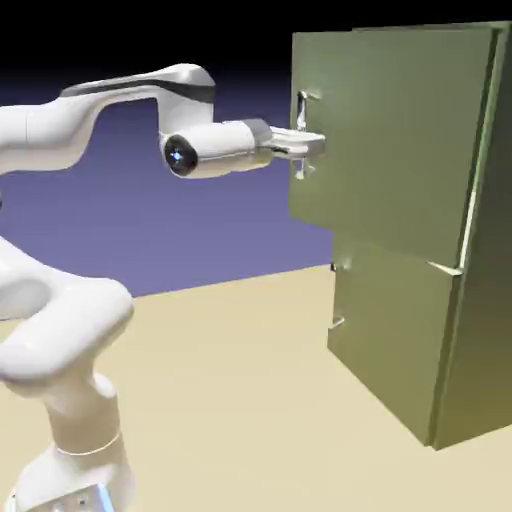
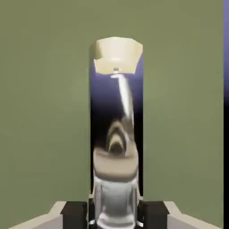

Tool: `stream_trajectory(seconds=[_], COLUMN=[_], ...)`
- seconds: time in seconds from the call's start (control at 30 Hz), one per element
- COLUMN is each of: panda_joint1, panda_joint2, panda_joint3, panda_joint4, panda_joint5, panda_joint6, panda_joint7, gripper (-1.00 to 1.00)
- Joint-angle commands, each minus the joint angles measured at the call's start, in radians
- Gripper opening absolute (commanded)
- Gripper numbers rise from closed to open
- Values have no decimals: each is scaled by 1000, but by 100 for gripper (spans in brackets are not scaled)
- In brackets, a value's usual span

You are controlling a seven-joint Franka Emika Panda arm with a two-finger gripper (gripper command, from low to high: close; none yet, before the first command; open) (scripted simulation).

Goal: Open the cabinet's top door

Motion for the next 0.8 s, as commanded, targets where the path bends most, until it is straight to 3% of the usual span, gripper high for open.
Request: stream_trajectory(seconds=[0.0,0.4,0.77], panda_joint1=[22,133,135], panda_joint2=[-9,-66,93], panda_joint3=[-36,-471,-870], panda_joint4=[-26,-208,-143], panda_joint5=[-25,-407,-790], panda_joint6=[-36,-460,-874], panda_joint7=[0,-12,-91], gripper=[-100,-100,-100])
